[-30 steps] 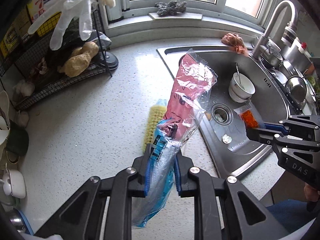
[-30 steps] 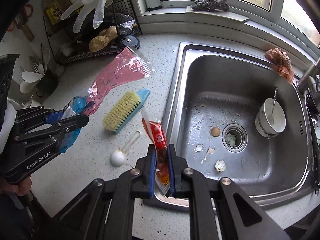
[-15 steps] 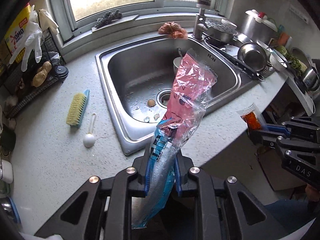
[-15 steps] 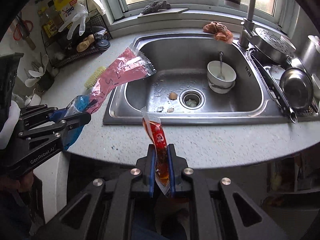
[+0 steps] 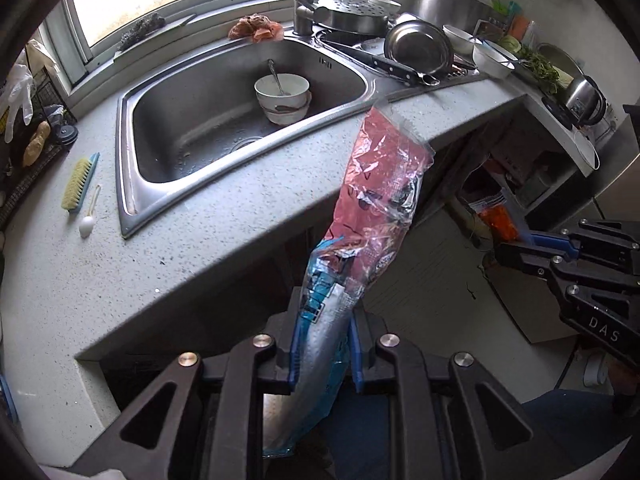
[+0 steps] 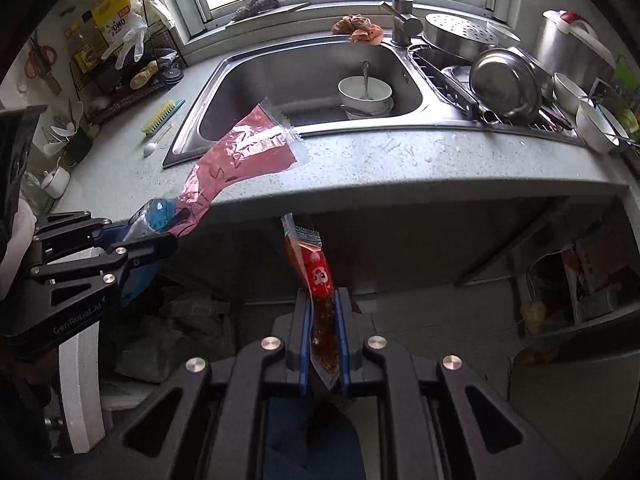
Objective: Collect trash
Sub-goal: 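Carry the bag and sauce packet down to the red bin, then open the left tool to drop the plastic bag into the red bin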
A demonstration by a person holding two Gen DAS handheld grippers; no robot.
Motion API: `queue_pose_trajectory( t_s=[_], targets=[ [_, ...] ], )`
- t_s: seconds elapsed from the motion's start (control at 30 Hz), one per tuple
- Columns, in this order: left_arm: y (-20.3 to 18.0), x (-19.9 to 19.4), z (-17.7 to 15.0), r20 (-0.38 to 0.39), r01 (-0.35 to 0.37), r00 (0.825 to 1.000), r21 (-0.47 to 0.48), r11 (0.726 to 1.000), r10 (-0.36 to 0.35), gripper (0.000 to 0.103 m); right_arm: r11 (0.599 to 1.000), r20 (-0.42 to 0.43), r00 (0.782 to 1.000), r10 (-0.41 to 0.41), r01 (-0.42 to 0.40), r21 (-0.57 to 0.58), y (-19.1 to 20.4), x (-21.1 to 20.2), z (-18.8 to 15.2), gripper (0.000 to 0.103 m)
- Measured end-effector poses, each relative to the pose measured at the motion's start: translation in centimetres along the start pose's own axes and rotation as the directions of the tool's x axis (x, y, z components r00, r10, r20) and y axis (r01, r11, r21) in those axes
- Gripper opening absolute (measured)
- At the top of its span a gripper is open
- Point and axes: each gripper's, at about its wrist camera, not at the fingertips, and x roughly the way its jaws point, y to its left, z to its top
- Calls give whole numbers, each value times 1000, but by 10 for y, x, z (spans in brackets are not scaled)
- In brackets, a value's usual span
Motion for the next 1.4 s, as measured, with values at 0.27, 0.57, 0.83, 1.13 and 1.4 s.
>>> queue_pose_trajectory(
  t_s=[0.27,0.57,0.83,1.13,1.4],
  targets=[
    [-3,42,-21,-110,12,994,3,1000,-12,18,999,-79,997,19,-15,51,-3,40,-14,11],
    [11,113,-51,-217,32,976,39,999,-22,18,999,-183,983,23,-15,50,0,112,-39,10],
    [10,191,-77,-285,47,958,31,998,-36,18,999,-222,975,11,-1,46,-16,172,-66,10],
    [-5,304,-108,-348,50,937,21,999,-40,18,997,-284,958,27,-7,72,-52,264,-115,11],
    [-14,382,-131,-389,60,921,57,997,-33,18,996,-318,948,18,11,92,-84,326,-152,11]
  ],
)
